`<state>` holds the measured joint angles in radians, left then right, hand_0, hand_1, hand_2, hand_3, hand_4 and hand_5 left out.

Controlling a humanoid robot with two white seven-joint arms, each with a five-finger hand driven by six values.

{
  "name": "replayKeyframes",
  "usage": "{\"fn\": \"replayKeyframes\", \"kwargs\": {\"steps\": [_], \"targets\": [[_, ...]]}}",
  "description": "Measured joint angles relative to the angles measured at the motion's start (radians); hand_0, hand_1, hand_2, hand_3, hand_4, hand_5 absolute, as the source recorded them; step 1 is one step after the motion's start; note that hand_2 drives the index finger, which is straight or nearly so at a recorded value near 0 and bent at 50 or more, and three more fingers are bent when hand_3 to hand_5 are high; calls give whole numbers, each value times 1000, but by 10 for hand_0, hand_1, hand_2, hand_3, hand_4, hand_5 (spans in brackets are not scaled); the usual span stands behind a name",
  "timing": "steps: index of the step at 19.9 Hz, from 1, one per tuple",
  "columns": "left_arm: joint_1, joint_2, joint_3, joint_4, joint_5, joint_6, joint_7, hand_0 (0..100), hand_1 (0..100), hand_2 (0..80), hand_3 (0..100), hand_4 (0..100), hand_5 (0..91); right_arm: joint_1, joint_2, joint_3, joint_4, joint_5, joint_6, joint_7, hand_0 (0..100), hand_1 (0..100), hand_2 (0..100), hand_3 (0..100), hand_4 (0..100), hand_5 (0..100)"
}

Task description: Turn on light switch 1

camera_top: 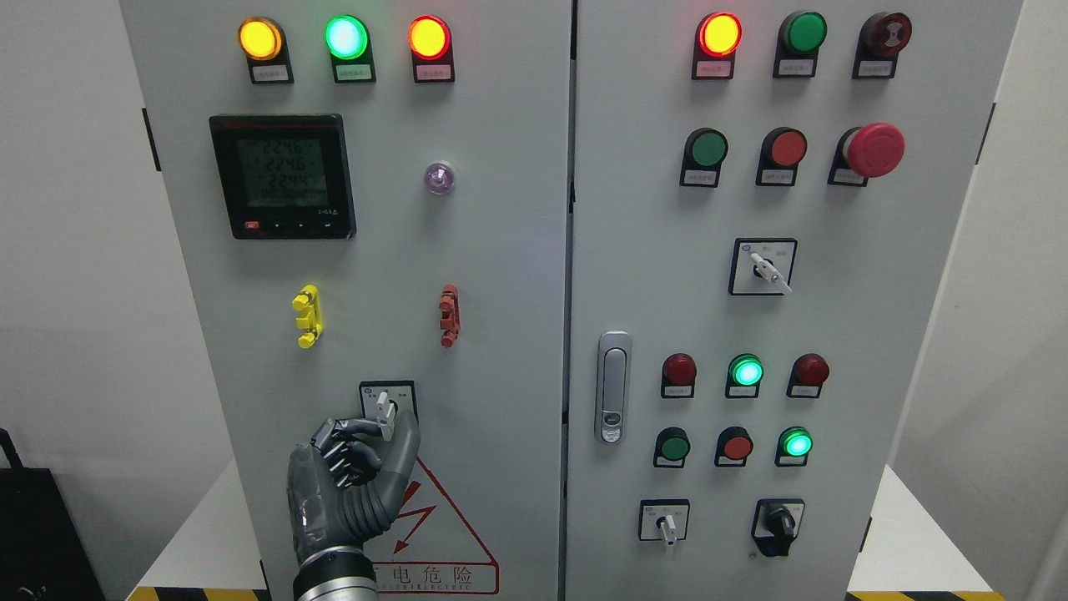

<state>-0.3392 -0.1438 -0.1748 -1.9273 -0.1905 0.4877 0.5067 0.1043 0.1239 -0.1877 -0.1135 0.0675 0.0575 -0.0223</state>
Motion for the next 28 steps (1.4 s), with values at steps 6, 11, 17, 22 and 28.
{"fn": "replayKeyframes", "kwargs": {"steps": [6,11,17,22,28], "targets": [[-5,0,2,0,-1,3,1,196,675,608,939,916,818,0,0,0,0,0,0,0,0,0,0,0,0,0],[-7,0,4,0,0,6,4,202,671,608,939,917,820,0,0,0,0,0,0,0,0,0,0,0,0,0],[-13,-1,6,1,0,8,-1,206,662,609,940,920,820,0,0,0,0,0,0,0,0,0,0,0,0,0],[-15,-1,6,1,0,9,-1,208,659,610,947,920,821,0,0,0,0,0,0,0,0,0,0,0,0,0],[-16,-2,7,1,0,9,-2,214,649,616,953,925,827,0,0,0,0,0,0,0,0,0,0,0,0,0]]}}
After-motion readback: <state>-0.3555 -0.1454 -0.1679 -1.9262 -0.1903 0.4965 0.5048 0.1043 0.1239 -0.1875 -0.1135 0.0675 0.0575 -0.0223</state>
